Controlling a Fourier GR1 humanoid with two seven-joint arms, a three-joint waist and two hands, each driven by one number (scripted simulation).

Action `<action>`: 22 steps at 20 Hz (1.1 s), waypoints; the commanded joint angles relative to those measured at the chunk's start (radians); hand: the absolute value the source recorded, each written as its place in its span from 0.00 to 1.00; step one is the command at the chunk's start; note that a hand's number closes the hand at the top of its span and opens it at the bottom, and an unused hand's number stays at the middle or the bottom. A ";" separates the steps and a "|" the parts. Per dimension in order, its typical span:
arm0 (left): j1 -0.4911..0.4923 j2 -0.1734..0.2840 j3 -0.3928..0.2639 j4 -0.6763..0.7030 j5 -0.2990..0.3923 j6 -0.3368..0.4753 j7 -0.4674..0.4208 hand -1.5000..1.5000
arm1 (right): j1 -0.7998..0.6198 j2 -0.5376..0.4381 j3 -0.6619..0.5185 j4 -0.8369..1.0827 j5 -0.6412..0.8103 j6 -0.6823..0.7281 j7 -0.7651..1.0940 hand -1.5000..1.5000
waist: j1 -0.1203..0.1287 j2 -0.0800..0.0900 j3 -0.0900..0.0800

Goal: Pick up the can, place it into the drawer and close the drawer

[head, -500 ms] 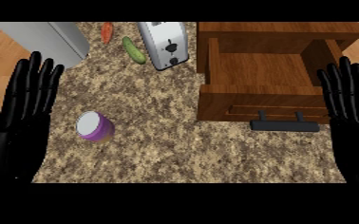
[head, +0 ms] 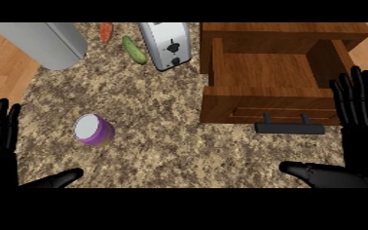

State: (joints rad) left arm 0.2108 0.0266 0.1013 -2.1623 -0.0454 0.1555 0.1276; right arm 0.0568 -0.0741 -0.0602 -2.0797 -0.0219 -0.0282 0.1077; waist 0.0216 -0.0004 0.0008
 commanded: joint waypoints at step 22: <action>0.057 -0.026 -0.076 0.111 -0.042 0.192 0.104 0.00 | 0.105 -0.009 -0.111 0.007 -0.061 0.052 -0.011 0.00 | -0.024 -0.001 -0.001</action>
State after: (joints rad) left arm 0.2374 0.0068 0.1100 -2.1021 -0.0631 0.2790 0.2760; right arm 0.1044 -0.0835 -0.1447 -2.0568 -0.0599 -0.0050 0.1485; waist -0.0008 -0.0005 -0.0002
